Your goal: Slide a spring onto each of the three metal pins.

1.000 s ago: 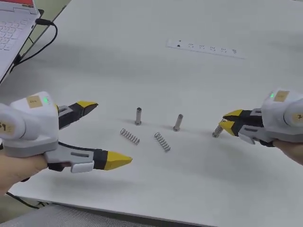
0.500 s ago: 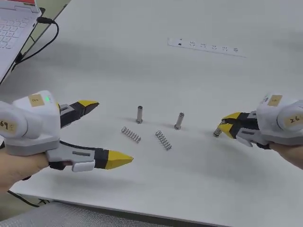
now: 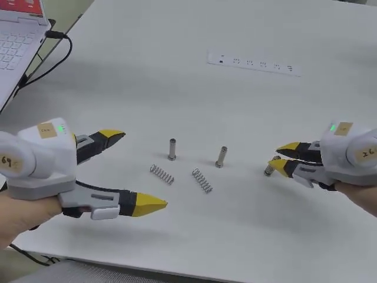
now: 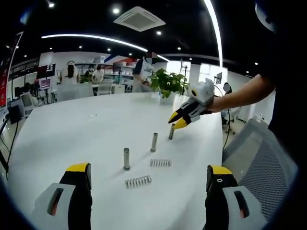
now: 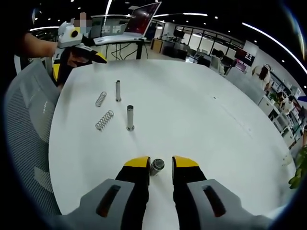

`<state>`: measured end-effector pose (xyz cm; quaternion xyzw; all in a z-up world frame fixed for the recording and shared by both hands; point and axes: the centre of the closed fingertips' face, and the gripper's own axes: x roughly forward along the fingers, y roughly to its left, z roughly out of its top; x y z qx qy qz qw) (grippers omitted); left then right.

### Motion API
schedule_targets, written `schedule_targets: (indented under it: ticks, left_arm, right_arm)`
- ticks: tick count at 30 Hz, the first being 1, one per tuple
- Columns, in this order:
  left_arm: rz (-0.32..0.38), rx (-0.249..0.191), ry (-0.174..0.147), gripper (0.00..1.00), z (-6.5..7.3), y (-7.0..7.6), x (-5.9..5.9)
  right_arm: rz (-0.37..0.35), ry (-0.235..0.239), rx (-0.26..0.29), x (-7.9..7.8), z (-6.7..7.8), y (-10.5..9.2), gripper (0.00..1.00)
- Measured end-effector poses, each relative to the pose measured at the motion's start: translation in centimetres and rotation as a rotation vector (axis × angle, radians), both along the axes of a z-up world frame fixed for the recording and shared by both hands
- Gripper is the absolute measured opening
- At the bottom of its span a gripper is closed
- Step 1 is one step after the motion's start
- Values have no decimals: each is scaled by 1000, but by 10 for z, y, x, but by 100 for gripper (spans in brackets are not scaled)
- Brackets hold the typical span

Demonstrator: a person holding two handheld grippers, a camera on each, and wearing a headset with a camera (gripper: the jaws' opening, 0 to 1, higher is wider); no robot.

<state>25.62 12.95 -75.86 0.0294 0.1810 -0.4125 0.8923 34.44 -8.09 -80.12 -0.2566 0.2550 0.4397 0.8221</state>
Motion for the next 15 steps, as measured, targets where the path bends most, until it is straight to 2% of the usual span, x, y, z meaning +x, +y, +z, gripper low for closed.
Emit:
schedule_targets:
  ticks: [6,15]
  left_arm:
    - [2,-6,-4,98,4,0,2]
    - [-2,-5,-4,98,6,-3,3]
  right_arm:
    - [-48,13,86,1,9,1,23]
    - [-107,50,155,-4,15,0,34]
